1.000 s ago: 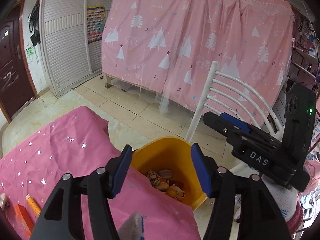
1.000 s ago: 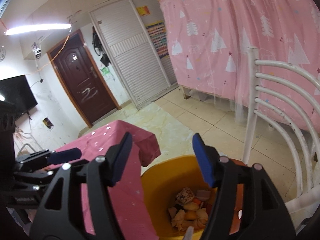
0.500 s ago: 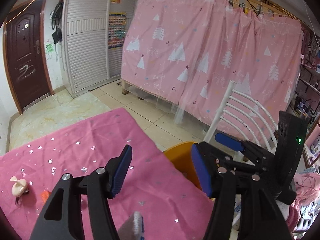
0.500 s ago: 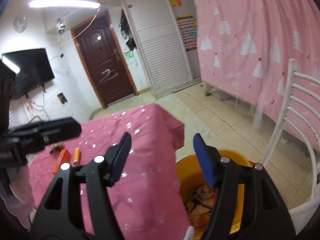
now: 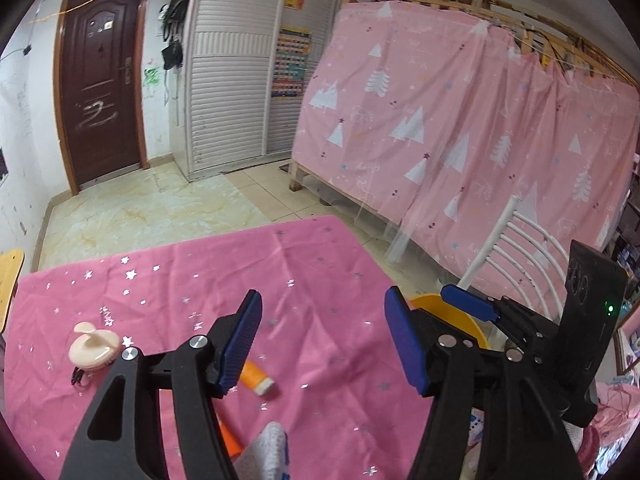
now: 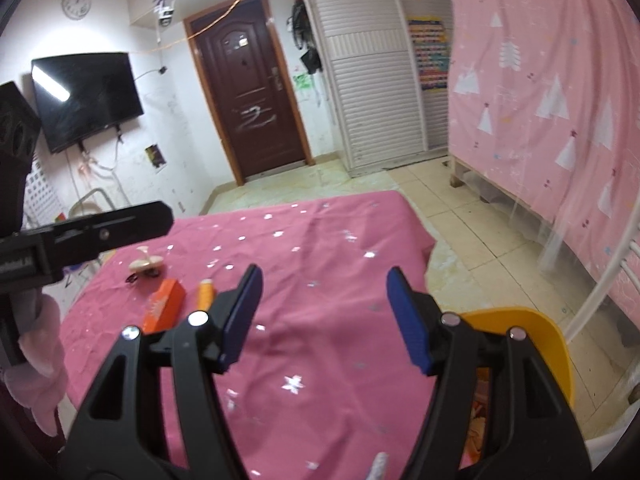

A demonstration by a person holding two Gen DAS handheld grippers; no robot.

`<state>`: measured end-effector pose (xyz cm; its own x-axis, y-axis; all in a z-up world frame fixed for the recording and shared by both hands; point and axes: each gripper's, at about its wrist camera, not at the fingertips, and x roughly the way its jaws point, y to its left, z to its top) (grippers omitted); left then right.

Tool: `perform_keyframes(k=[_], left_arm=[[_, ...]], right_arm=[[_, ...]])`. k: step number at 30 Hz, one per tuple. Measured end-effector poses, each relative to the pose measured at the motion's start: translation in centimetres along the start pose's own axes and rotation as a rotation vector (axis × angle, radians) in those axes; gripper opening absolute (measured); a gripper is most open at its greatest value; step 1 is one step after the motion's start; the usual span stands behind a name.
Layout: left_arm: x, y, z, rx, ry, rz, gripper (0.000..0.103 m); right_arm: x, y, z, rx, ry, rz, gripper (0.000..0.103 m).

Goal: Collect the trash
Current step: 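Move both open tools back over the remaining items on the bed, then grasp the cream hairbrush with the left tool while the right tool grasps the orange thread spool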

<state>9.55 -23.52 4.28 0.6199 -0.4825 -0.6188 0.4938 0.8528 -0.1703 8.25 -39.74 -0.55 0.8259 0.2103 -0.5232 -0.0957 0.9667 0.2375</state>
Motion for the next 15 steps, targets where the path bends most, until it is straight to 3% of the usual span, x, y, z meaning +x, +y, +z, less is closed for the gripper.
perform_keyframes(k=[15], left_arm=[[-1.2,9.4,-0.5,-0.138,-0.023,0.135,0.059]], right_arm=[[4.3,7.1,0.7,-0.113,0.088,0.083,0.063]])
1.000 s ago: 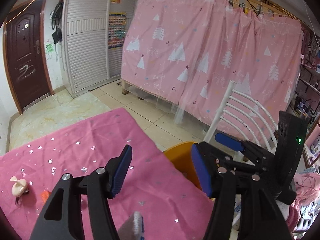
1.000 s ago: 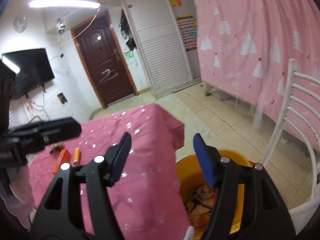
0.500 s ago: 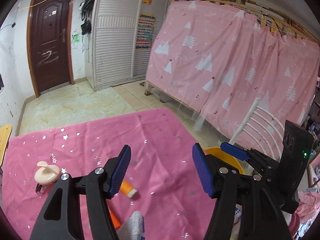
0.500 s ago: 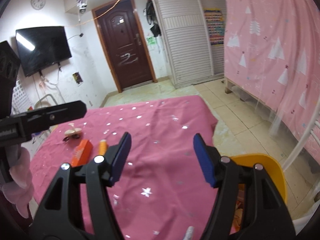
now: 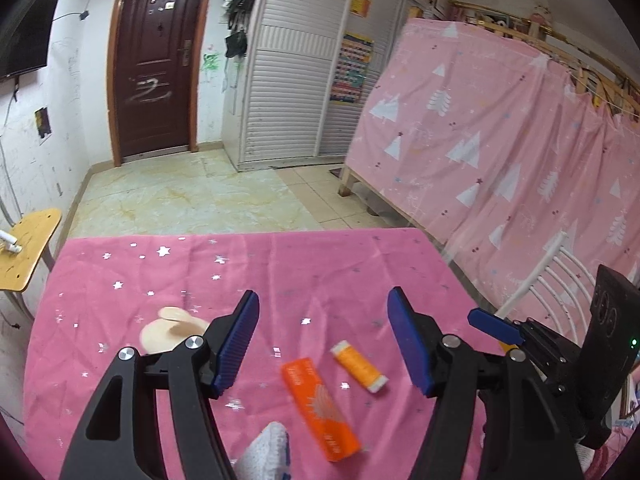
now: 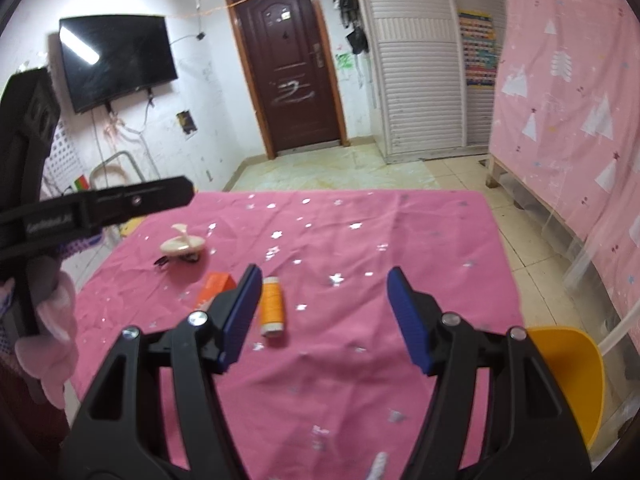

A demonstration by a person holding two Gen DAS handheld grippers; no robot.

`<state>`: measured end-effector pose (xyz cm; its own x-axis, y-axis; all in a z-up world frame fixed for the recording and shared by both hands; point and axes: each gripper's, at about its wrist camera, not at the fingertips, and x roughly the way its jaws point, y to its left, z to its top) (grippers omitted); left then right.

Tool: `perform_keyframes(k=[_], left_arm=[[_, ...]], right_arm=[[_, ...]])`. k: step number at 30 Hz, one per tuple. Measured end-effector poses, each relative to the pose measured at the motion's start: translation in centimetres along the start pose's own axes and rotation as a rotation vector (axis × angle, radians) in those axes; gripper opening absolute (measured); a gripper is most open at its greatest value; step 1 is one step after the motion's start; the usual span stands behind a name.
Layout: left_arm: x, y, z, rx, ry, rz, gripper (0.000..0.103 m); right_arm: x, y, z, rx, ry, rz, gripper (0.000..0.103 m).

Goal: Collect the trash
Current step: 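Grasp the cream hairbrush with the left tool while the right tool grasps the orange thread spool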

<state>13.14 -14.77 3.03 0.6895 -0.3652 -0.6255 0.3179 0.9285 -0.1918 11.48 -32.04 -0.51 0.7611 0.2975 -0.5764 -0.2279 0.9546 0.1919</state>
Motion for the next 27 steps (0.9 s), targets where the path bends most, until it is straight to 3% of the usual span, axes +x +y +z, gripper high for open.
perform_keyframes(k=[6,11,18,27], left_arm=[[0.4,4.6,0.0,-0.038,-0.007,0.116,0.059],[1.3,8.6,0.2,-0.097,0.016,0.168,0.060],[3.0,10.8,-0.3,-0.111,0.055,0.170,0.063],[5.9,10.5,-1.5,-0.086,0.120,0.149,0.063]], right_arm=[[2.6,2.8,0.0,-0.086,0.083,0.005,0.062],[4.3,3.4,0.1,-0.118,0.127,-0.006,0.062],[6.3,4.3,0.2,-0.143,0.174,-0.011,0.062],[7.6,4.9,0.0,-0.165,0.209,-0.012,0.062]])
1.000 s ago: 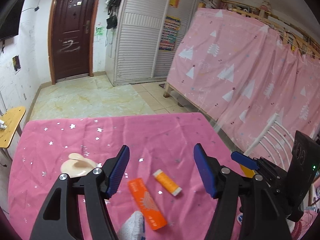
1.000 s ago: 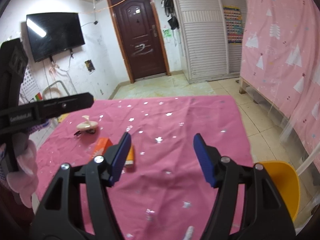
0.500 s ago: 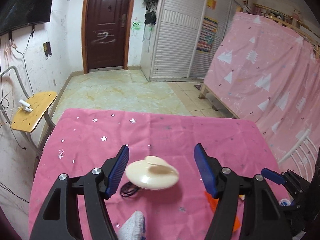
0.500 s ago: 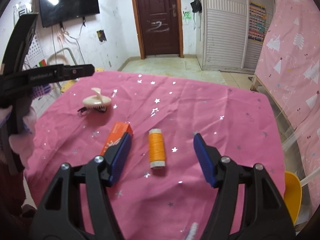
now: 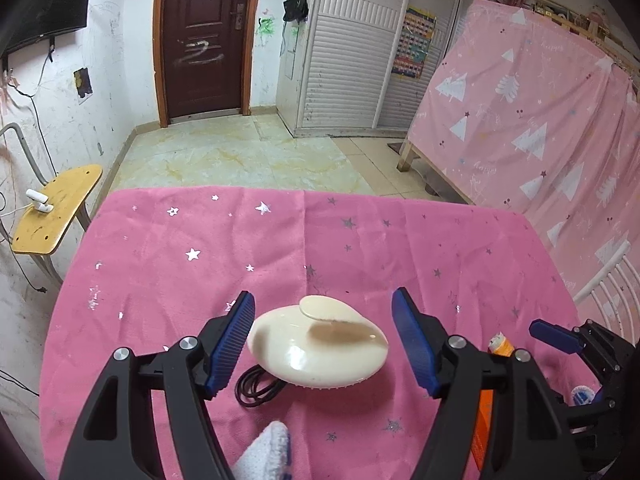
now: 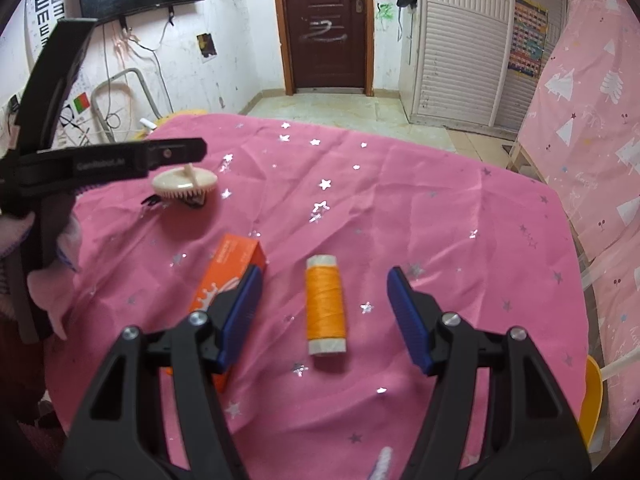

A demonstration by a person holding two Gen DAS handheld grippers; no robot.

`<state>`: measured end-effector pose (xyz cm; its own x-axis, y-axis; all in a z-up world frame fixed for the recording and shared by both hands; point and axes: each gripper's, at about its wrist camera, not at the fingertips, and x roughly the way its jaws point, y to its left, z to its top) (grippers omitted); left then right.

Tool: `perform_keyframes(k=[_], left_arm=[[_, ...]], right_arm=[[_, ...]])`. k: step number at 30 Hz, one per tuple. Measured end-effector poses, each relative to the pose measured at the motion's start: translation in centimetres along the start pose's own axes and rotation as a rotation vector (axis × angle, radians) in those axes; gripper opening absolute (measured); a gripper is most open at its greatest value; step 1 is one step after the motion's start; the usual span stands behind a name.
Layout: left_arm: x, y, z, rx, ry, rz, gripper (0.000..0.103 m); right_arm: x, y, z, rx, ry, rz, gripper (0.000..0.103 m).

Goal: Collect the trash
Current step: 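Grasp the cream hairbrush with the left tool while the right tool grasps the orange thread spool, then lift hairbrush and thread spool and carry both toward the orange bucket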

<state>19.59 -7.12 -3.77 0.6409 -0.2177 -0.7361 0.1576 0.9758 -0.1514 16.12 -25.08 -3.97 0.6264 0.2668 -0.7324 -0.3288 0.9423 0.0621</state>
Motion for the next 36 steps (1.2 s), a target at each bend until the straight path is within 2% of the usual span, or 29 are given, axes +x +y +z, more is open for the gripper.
perform_keyframes(k=[10,11,13,14,16,18,21,23,26,31,36], left_arm=[[1.8,-1.0,-0.2,0.028,0.026,0.006,0.062],[1.9,-1.2,-0.2,0.031,0.024,0.007,0.060],[1.9,-1.3,-0.3,0.038,0.019,0.016,0.045],[1.9,-1.2,-0.3,0.033,0.016,0.006,0.044],[1.8,-1.3,-0.1,0.034,0.012,-0.007,0.033],[1.4,-1.5,-0.3,0.030,0.000,-0.016,0.028],[1.0,-1.3,-0.4,0.027,-0.007,-0.027,0.024],[0.6,-1.4,-0.5,0.030,-0.015,-0.033,0.020],[-0.1,-1.2,-0.7,0.033,-0.030,-0.040,0.017],[-1.3,-1.5,-0.9,0.056,-0.048,-0.043,0.016],[-1.1,-1.2,-1.1,0.059,-0.034,-0.039,0.017]], right_arm=[[0.6,0.1,0.1,-0.003,0.029,0.011,0.062],[0.6,0.1,0.1,-0.002,0.031,0.011,0.062],[0.7,0.1,0.2,-0.001,0.036,0.013,0.062],[0.9,-0.1,0.2,0.001,0.040,0.012,0.059],[1.0,-0.1,0.2,0.002,0.044,0.008,0.058],[1.0,0.0,0.2,-0.005,0.045,0.005,0.055],[1.3,0.4,-0.1,-0.020,0.063,0.002,0.042],[1.4,0.8,-0.1,-0.034,0.070,0.001,0.027],[1.2,1.0,-0.3,-0.039,0.064,-0.016,0.018],[0.9,1.7,-0.8,-0.057,0.059,-0.041,0.018],[0.2,1.6,-1.0,-0.043,0.039,-0.044,0.018]])
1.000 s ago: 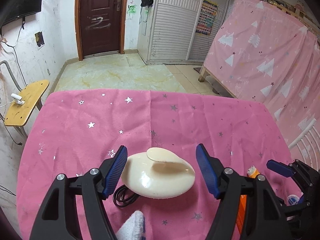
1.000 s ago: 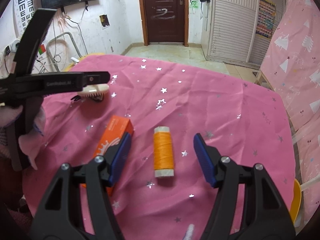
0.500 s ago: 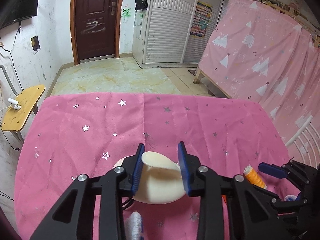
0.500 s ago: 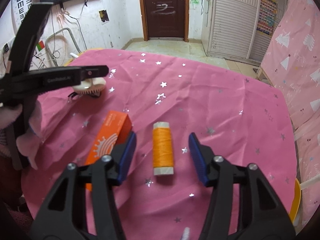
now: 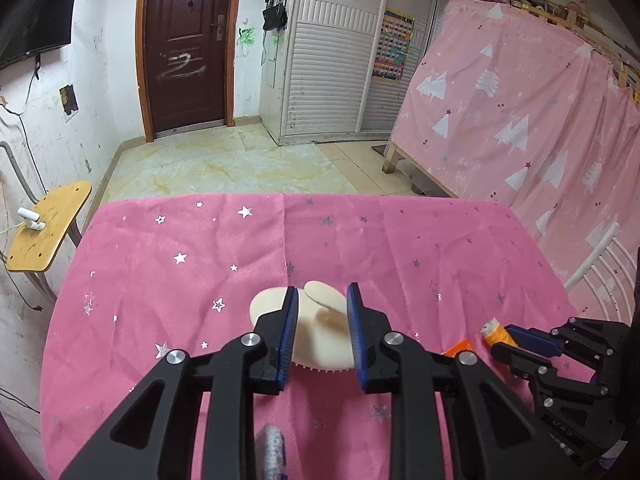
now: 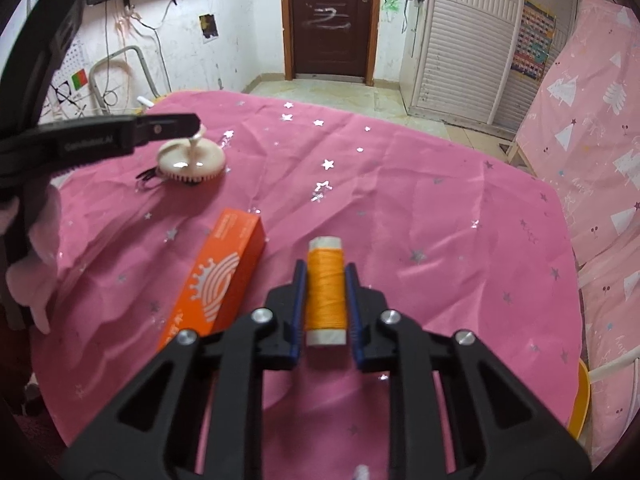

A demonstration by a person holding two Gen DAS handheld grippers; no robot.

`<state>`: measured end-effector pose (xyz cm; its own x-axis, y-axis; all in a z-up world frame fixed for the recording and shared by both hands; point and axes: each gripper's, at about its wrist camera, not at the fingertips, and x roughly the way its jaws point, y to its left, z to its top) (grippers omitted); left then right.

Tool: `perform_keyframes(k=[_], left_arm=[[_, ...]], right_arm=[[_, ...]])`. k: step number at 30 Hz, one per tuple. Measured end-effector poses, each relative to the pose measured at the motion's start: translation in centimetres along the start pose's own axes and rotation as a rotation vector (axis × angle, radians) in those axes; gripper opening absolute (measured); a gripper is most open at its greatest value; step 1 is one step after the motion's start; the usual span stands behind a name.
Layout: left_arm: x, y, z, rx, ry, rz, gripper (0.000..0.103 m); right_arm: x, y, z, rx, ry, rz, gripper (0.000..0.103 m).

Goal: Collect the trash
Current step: 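Lift hairbrush and thread spool and carry both toward the orange bucket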

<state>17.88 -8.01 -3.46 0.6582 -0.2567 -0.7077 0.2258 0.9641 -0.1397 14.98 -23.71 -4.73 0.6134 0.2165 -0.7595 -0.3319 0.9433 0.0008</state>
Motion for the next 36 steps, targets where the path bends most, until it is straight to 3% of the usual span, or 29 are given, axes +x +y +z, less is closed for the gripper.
perform_keyframes(k=[13,17,21,36], left_arm=[[1.8,-1.8,0.5,0.098,0.034,0.054,0.024],[2.0,-2.1,0.7,0.105,0.031,0.072,0.017],[1.5,-2.0,0.9,0.080,0.007,0.022,0.004],[0.2,-3.3,0.5,0.127,-0.023,0.037,0.000]], right_arm=[[-1.4,-0.9,-0.3,0.027,-0.027,0.022,0.018],[-1.4,-1.5,-0.4,0.028,-0.031,0.028,0.018],[-1.8,-1.7,-0.7,0.027,-0.042,0.024,0.018],[-3.6,-2.4,-0.7,0.052,-0.089,0.026,0.018]])
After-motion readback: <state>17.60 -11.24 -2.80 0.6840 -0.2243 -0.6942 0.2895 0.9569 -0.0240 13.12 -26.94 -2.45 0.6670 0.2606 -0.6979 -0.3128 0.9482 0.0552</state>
